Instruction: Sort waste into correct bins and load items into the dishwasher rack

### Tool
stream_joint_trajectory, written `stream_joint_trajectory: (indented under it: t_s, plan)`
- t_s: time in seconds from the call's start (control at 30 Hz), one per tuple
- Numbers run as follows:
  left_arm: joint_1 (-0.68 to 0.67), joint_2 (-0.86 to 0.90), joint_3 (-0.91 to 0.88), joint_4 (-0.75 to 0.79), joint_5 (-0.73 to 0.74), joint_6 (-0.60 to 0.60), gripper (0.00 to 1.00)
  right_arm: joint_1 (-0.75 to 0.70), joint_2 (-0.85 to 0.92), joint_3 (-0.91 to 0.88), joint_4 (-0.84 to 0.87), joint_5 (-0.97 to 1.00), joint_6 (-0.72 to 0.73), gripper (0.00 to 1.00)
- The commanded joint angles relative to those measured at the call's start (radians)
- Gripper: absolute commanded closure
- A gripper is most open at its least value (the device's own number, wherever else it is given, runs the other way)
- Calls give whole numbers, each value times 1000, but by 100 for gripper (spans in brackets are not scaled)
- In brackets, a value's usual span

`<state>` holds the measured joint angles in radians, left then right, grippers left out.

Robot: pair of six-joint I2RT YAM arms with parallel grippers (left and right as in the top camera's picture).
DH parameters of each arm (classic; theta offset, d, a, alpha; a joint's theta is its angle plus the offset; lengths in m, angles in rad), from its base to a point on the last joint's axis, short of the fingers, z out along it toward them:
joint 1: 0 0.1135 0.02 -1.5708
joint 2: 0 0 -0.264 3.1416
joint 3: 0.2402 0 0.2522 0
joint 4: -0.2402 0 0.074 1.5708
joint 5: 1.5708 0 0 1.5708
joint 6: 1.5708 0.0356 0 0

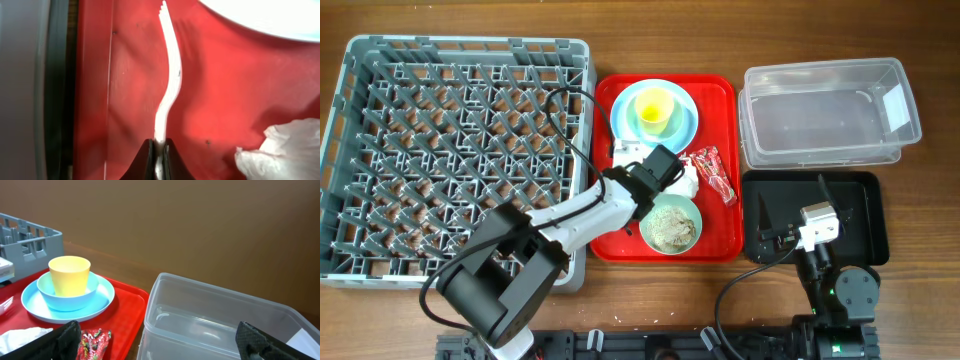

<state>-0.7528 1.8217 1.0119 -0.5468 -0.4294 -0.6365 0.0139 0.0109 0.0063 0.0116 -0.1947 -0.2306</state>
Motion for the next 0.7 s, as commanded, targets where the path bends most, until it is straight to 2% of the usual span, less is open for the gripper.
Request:
stream_joint_trajectory:
  t_s: [0.0,0.1,0.13,0.17,0.2,0.3,0.37,0.4,0.47,0.53,0.67]
  plan:
    - [-4,-68,69,-108,-38,2,96,-3,-6,-1,3,-12,-5,0]
    - [0,-250,177,-294,-63,18,96,-3,-6,-1,3,-11,-5,0]
    - [3,-302,182,-312,-62,79,94,-3,-6,-1,3,-11,-5,0]
    - [11,-361,182,-333,-63,153,85,-3,-6,-1,3,-11,-5,0]
    - [34,-432,182,-369,-66,214,84,-3,-6,-1,3,-12,-5,0]
    - [159,-537,182,-476,-183,220,96,-3,-6,-1,3,-11,-5,0]
    - [263,-522,179,-480,-174,249,96,-3,-6,-1,3,-11,-5,0]
    - [289,-510,179,-473,-107,271,96,-3,-6,-1,3,-12,-5,0]
    - [303,-489,179,-425,125,321,96,-3,-6,-1,3,-12,-5,0]
    - [283,-480,179,-374,299,325,91,-3,-6,-1,3,-11,-5,0]
    - [219,-475,179,-345,335,256,85,-3,-6,-1,3,-11,-5,0]
